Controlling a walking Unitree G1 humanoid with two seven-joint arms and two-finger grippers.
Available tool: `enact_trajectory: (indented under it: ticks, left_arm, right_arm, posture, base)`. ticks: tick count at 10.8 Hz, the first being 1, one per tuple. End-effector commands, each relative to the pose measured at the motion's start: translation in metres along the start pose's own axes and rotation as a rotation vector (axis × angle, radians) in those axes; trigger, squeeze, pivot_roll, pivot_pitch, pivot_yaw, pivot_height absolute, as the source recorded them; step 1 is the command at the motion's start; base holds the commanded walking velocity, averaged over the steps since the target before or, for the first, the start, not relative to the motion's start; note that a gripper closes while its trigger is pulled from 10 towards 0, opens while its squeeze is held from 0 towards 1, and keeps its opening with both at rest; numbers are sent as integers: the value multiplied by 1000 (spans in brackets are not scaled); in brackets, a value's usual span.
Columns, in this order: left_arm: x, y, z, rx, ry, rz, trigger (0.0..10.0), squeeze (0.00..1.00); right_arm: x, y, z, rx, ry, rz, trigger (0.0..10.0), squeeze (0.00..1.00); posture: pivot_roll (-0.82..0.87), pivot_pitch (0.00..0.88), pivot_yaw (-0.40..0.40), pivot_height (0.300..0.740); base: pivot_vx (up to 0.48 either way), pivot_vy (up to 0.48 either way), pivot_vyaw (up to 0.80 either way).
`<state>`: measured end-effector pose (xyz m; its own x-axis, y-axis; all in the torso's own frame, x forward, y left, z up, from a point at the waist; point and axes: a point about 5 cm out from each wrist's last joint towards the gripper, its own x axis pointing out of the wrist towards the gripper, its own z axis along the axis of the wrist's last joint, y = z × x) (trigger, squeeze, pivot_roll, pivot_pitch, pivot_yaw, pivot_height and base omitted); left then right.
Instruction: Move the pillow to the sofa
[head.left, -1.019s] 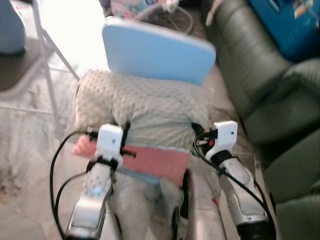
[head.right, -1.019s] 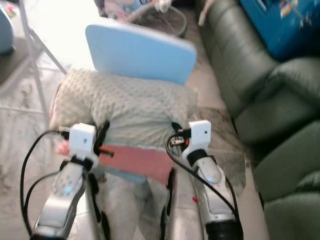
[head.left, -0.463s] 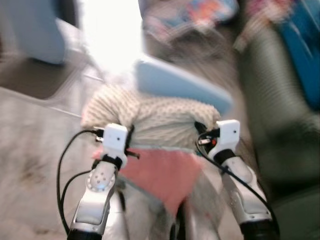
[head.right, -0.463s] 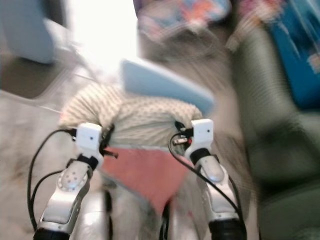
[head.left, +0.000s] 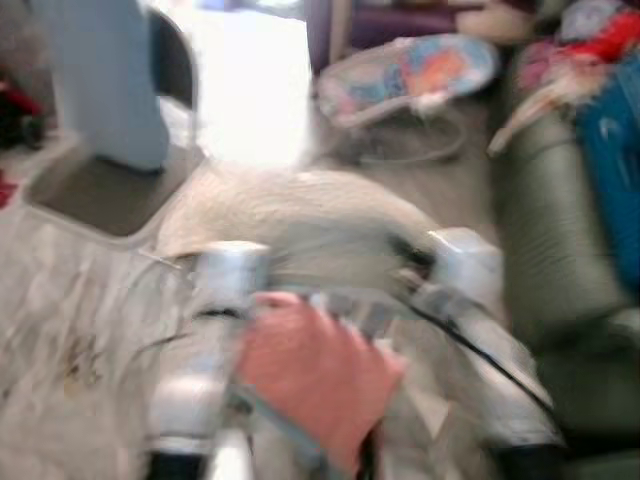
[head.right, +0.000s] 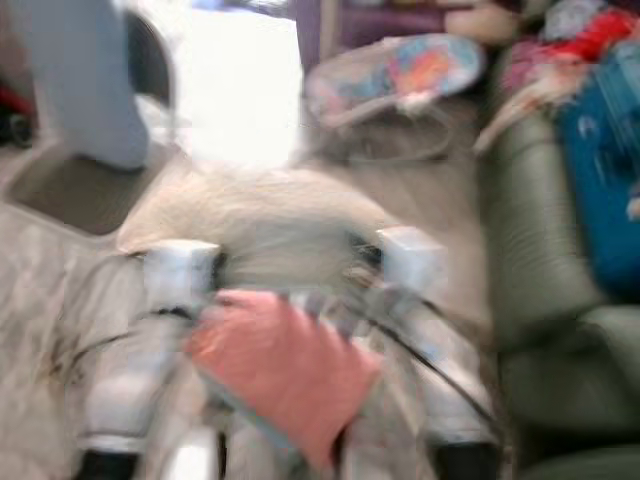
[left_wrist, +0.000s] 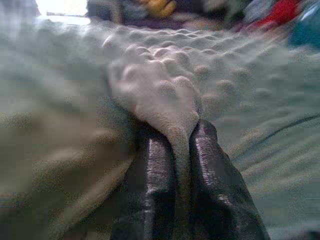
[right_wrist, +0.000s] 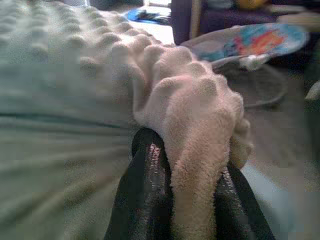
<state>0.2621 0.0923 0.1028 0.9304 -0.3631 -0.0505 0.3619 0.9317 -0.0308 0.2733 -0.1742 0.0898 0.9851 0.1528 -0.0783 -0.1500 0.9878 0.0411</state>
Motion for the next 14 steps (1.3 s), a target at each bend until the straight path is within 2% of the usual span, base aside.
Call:
enact_trajectory:
  ticks: [1,7,9,12,14]
  left_arm:
    - [-13,28,-11,11,57,108,10000,0]
    - [-13,24,-12,-28,74,75,10000,0]
    - [-12,23,-12,-26,76,68,10000,0]
    - [-11,22,-12,2,74,62,10000,0]
    - [-11,22,-13,3,78,60,10000,0]
  right_arm:
    - [5,2,12,16,-54,-31,10000,0]
    - [4,-1,8,34,-24,-47,10000,0]
    - [5,-1,8,32,-19,-48,10000,0]
    - [8,-5,8,24,-15,-54,10000,0]
    - [8,-1,8,33,-21,-49,10000,0]
  posture:
    - [-9,80,-47,740]
    - [-18,86,-45,740]
    - [-18,86,-44,740]
    - [-17,84,-44,740]
    - [-16,87,-45,740]
  base:
    - [0,0,0]
    - [-41,41,0]
    - [-255,353,0]
    - [0,443,0]
    - [0,465,0]
